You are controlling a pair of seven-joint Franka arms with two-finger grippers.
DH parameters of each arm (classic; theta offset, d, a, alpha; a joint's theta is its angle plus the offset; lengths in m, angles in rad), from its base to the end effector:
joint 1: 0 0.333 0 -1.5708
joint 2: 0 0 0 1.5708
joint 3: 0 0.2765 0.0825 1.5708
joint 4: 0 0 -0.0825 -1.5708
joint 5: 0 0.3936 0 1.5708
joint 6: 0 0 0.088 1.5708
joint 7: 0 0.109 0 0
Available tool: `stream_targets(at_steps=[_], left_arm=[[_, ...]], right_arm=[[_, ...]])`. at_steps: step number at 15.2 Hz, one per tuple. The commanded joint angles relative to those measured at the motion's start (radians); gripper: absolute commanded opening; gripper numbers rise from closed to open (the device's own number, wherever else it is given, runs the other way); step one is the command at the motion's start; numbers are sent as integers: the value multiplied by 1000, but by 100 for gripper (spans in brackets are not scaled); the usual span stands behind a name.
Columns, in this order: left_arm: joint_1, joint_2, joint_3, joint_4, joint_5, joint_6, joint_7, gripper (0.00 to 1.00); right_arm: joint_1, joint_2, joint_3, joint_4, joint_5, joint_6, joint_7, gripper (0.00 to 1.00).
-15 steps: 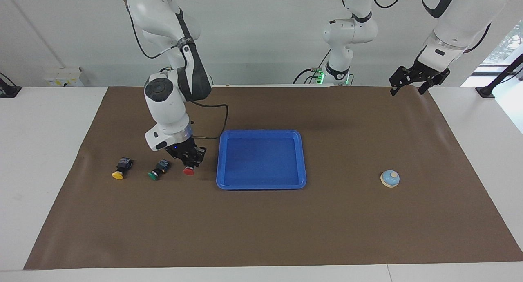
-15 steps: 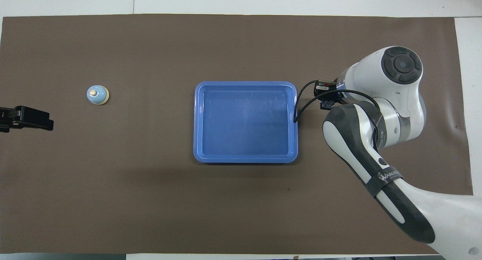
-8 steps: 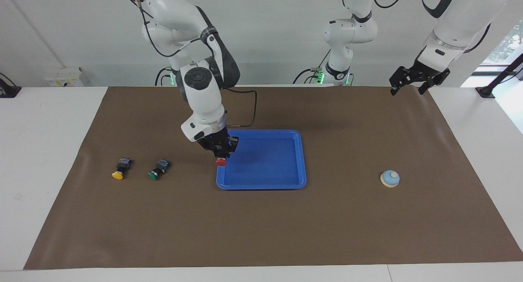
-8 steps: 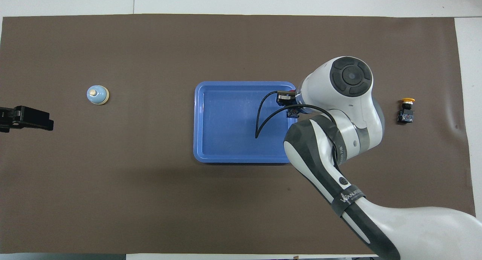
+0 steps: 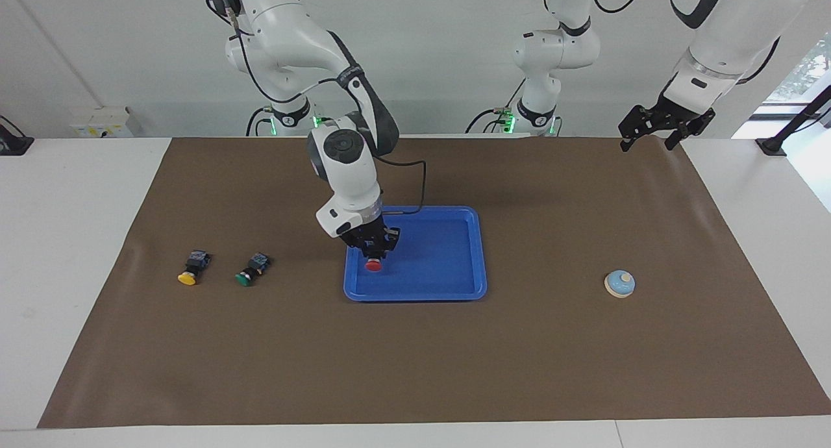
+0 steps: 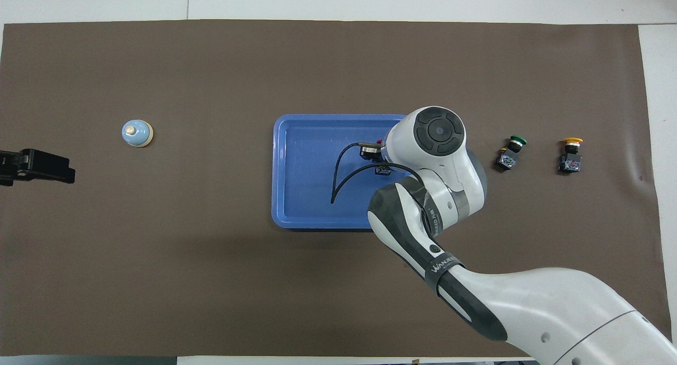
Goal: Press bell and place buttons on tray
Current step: 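Carry the red button with the right gripper into the tray, then open the right gripper and withdraw it from the tray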
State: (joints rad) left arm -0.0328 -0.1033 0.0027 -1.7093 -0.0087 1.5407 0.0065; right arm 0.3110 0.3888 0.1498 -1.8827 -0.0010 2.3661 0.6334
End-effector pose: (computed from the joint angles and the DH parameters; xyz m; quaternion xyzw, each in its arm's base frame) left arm 0.5302 -0.0169 0.5706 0.9993 -0.0183 -0.0327 0.0041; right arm 0.5688 0.2786 0.2693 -0.9941 0.0926 -0.0278 0.0493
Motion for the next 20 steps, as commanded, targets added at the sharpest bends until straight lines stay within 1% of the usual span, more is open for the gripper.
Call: stream_targets(at_steps=[1,4,5,6,7,8,11,14,17,20], left_arm=[[1,-1,0,7,13,-14,-2,100],[1,-1,0,7,13,-14,-2,100],[1,-1,0,7,13,-14,-2,100],[1,-1,-1,7,13,-14,-2,100],[1,-1,0,7,13,-14,-2,100],[1,-1,-1,7,13,-14,-2,100],[1,-1,-1,7,13,-14,-2,100],[1,-1,0,7,13,-14,-2,100],[1,-1,0,7,13,-14,-2,100],[1,-1,0,7,13,-14,-2,100]], right_arm=[[10,-7,-1,-49,18,61,23,0],[10,-8,-1,-59,18,65,31,0],[10,-10,-1,-62,16,65,44,6],[10,-10,-1,-62,16,67,58,34],[11,-10,-1,-62,16,65,68,69],[11,-11,-1,-62,18,61,71,100],[10,-22,-3,-49,18,21,78,100],[-12,-65,-6,0,18,-88,95,100],[-61,-138,-10,14,18,-172,86,100],[-145,-185,-10,14,3,-228,22,100]])
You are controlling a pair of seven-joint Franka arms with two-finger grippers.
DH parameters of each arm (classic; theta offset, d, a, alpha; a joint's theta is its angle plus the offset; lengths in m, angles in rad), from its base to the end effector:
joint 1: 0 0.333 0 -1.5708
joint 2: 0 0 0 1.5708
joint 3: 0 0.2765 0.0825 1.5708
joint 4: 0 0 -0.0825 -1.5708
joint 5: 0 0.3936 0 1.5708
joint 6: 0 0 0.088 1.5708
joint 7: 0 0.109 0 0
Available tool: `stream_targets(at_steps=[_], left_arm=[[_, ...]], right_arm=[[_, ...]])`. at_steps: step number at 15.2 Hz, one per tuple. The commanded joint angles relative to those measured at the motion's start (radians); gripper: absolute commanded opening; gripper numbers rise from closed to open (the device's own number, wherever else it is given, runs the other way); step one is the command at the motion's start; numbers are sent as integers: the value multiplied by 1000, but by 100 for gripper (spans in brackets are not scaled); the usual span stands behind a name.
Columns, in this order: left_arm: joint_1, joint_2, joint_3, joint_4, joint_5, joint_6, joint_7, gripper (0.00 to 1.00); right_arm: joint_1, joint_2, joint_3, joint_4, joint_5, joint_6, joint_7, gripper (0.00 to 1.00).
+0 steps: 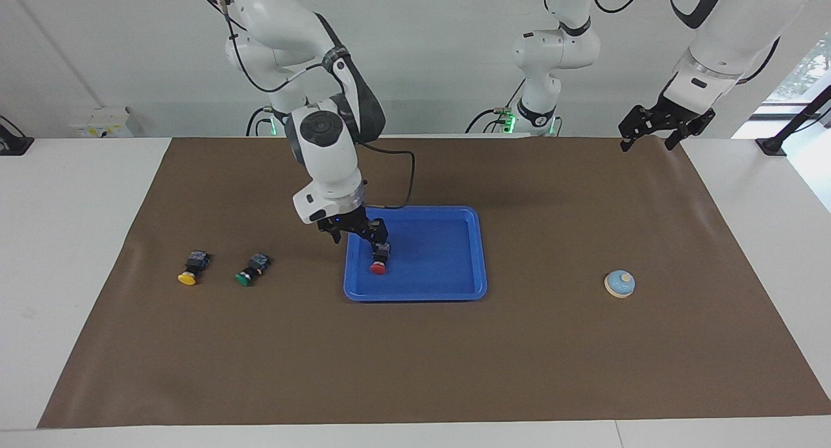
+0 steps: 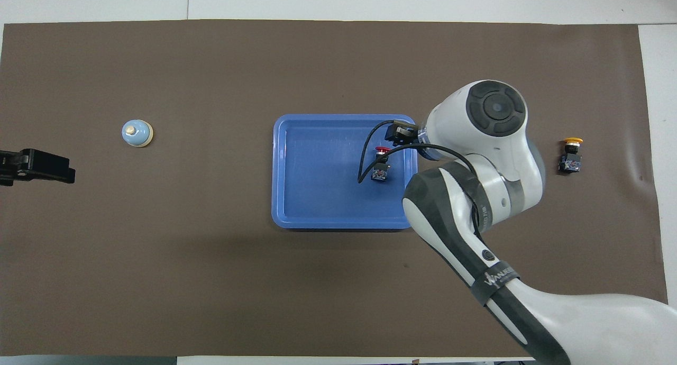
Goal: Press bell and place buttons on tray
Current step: 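Open the right gripper and withdraw it from the tray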
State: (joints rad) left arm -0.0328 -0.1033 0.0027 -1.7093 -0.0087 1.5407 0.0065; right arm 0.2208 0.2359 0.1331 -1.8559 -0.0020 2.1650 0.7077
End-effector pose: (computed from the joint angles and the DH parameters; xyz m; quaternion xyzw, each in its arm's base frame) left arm 0.5302 -0.0169 0.5706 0.9993 -0.0183 -0.0327 0.0041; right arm 0.5854 0.2130 0.3572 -0.9833 0.1777 -0.0251 0.0316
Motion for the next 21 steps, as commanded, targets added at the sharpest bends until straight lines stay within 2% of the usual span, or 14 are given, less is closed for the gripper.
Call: stream_targets(at_steps=[1,4,7,12,18,21], left_arm=[[1,-1,0,7,13,-14,-2,100],[1,-1,0,7,13,-14,-2,100],[1,-1,0,7,13,-14,-2,100],[1,-1,0,7,13,-14,-2,100],[1,-1,0,7,13,-14,-2,100],[1,-1,-1,7,13,-14,-2,100]], right_arm=[[-96,-44,6,-12,2,-51,-123,100],[-185,-53,5,-20,-16,-89,-247,100],[-244,-69,5,-64,-29,-76,-255,100],[-313,-109,5,-225,-29,74,-264,100],[-376,-87,6,-266,-29,119,-214,100],[-379,-84,6,-307,-29,190,-211,100]])
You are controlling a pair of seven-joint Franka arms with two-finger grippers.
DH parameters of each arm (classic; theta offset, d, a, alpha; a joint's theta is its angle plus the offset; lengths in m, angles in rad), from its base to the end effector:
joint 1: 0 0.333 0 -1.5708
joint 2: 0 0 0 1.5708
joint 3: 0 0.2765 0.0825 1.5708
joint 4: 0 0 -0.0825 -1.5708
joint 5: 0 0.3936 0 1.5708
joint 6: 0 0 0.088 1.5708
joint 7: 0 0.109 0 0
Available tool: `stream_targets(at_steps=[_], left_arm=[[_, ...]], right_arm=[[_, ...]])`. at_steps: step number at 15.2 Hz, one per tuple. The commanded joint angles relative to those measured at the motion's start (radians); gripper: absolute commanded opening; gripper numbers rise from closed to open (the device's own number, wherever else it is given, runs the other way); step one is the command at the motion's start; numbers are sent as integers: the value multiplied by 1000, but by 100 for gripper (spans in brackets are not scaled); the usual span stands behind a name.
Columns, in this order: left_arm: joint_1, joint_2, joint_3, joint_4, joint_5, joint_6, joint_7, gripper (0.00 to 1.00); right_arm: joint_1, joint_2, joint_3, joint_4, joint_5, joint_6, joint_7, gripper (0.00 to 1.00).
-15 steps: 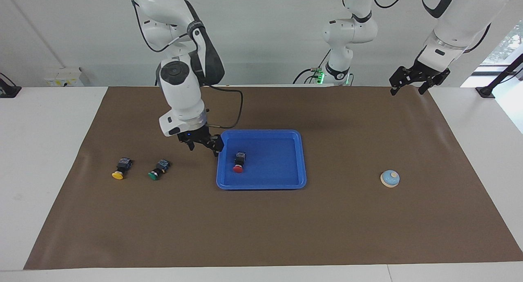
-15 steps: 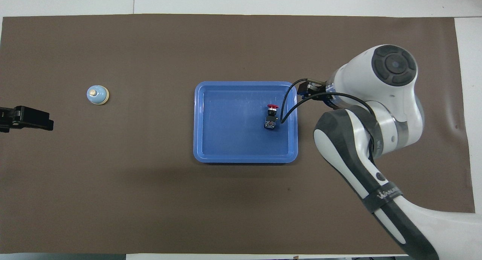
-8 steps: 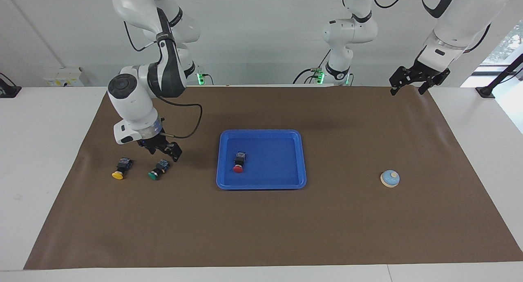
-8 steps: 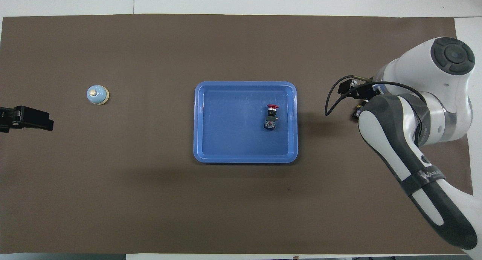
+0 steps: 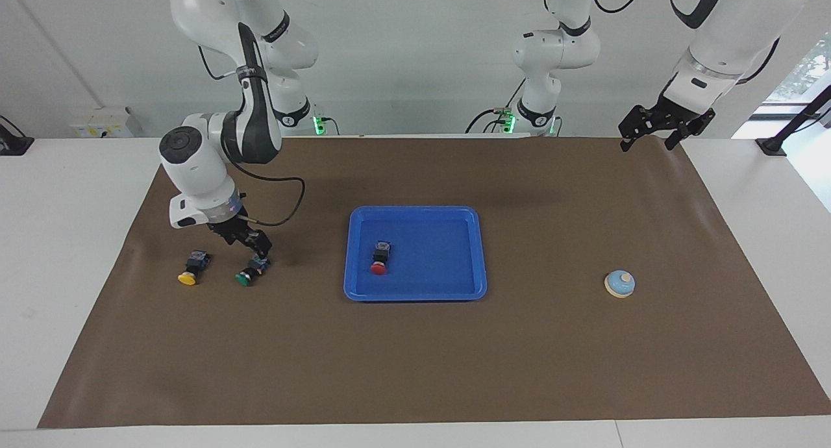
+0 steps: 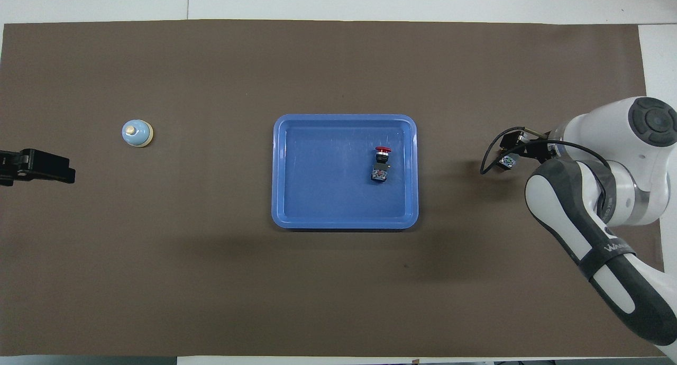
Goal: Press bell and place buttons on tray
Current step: 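Grasp the green-capped button with the right gripper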
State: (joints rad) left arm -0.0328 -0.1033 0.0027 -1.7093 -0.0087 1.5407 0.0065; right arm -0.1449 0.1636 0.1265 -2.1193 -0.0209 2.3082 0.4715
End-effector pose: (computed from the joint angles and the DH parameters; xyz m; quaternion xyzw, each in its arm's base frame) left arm 0.5302 -0.0169 0.5706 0.9993 -0.0183 -0.0327 0.0041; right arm 0.5690 -0.0110 0.2916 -0.9715 0.2367 -0.0125 0.0054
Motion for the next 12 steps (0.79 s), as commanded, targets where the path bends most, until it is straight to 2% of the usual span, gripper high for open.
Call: stream_targets(at_steps=[1,6,11,12], left_arm=[[1,-1,0,7,13,-14,-2,100],[1,-1,0,7,13,-14,-2,100],[1,-1,0,7,13,-14,-2,100],[1,-1,0,7,13,-14,-2,100]], right_arm=[[-13,-7,13,-44,-10,48,30,100],[-10,48,13,-62,-10,161,25,100],[-1,89,13,-59,-10,218,25,100],[-2,91,13,-59,-10,218,25,97]])
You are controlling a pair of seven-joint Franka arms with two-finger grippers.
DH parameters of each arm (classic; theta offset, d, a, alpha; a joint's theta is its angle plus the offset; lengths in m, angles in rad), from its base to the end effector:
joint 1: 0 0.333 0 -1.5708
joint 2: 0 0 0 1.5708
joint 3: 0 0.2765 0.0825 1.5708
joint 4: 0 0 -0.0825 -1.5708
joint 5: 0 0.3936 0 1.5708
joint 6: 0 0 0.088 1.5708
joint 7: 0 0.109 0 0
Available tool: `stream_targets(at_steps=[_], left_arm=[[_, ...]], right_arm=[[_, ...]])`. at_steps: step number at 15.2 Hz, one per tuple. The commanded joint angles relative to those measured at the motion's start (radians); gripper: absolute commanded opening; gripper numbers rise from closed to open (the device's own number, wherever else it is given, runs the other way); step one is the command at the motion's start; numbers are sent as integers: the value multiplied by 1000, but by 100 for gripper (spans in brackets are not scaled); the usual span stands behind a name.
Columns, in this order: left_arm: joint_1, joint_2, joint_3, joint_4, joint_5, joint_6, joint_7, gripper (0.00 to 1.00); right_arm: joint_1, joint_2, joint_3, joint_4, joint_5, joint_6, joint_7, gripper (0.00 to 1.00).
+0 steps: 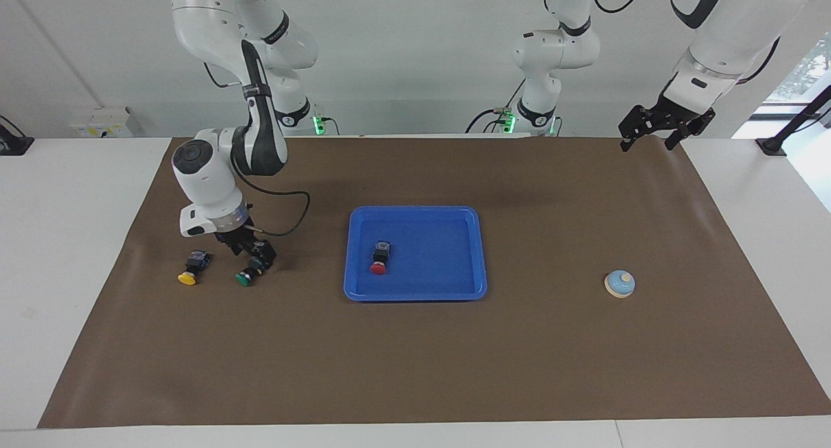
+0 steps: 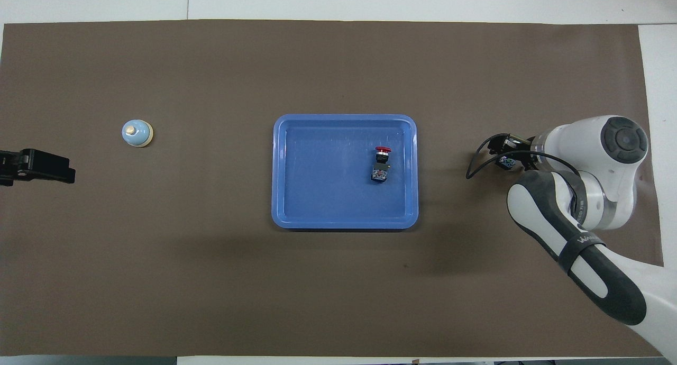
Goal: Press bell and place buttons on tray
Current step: 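Grasp the green-capped button with the right gripper, then carry the green button with the right gripper into the tray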
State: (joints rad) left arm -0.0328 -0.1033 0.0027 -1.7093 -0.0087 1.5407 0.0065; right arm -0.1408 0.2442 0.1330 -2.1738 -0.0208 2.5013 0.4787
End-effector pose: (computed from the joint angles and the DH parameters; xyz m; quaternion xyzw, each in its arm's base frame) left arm 0.5302 -0.0169 0.5706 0.9993 -0.0183 -0.0327 0.0041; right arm 0.5663 -0.0036 0.2409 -0.9709 0.2354 -0.0394 0.0191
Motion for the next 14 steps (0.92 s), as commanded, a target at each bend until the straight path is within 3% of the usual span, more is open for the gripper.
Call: stream_targets(at_steps=[1,3,6,8,9,14], left_arm=[[1,-1,0,7,13,-14,-2,100],[1,-1,0,7,13,-14,-2,100],[1,-1,0,7,13,-14,-2,100],[1,-1,-1,7,13,-14,-2,100],[1,-1,0,7,13,-14,-2,100],[1,-1,0,7,13,-14,-2,100]], right_arm=[[-6,10,7,-4,-10,24,18,94],[-5,10,7,-4,-10,21,21,78],[-5,10,7,0,-10,13,18,29],[-5,10,7,5,-10,11,11,5],[-5,10,8,5,-10,10,9,0],[15,10,10,66,-11,-65,-8,0]])
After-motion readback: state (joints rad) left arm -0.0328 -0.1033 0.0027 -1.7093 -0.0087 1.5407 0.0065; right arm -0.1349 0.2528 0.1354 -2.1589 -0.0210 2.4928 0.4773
